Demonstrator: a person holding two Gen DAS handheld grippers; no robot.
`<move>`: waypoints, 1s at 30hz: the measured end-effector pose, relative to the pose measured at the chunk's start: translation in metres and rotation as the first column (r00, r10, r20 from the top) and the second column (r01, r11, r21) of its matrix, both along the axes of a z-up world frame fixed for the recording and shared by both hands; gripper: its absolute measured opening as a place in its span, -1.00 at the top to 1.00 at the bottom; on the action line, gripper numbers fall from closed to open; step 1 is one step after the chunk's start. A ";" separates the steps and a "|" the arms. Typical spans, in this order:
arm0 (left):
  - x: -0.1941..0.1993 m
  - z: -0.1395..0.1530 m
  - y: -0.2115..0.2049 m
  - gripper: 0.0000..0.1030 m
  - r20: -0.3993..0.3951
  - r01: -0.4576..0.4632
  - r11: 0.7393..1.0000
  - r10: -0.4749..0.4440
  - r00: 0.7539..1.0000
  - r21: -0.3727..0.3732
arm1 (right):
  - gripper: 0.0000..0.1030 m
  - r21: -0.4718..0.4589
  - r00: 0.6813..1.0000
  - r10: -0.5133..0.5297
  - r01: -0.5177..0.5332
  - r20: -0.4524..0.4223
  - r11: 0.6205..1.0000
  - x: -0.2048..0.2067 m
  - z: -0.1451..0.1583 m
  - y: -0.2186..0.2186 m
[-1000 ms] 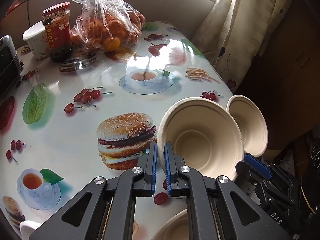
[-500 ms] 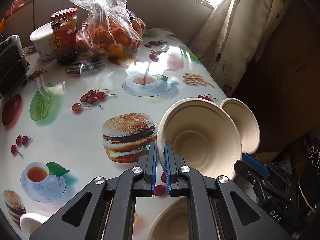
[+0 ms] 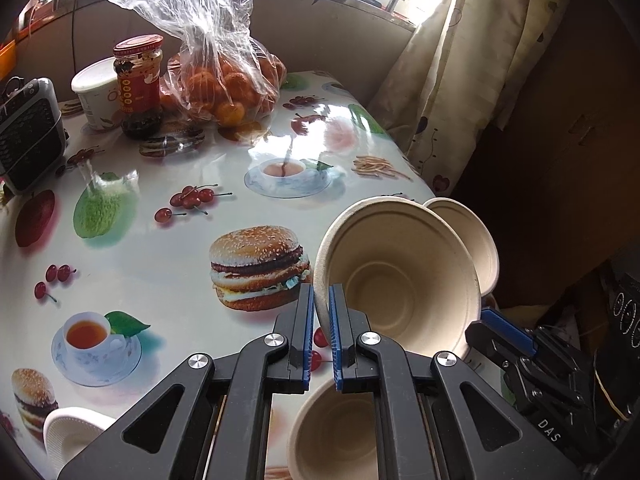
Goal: Organize plates and bowls
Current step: 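Lift and carry the held bowls with both grippers over the bowl stack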
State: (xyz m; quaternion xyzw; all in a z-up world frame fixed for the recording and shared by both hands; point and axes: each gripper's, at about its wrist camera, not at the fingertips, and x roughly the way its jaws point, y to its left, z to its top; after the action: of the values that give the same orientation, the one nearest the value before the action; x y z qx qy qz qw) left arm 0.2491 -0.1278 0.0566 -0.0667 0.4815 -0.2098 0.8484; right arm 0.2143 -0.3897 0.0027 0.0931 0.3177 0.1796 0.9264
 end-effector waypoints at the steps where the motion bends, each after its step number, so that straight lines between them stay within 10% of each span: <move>1: -0.002 0.001 0.001 0.85 0.003 0.000 1.000 0.000 1.000 -0.002 | 0.60 0.000 1.000 0.000 0.000 0.002 1.000 -0.002 0.001 0.000; 30: -0.064 0.015 0.030 0.85 0.051 -0.011 1.000 0.012 0.999 -0.024 | 0.60 0.006 0.999 0.017 -0.017 0.042 1.000 -0.065 0.005 0.016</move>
State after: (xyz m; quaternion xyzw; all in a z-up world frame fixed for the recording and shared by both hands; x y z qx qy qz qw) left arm 0.1853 -0.0982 0.0720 -0.0741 0.4567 -0.2124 0.8607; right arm 0.1497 -0.3734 0.0074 0.0896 0.2982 0.1903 0.9310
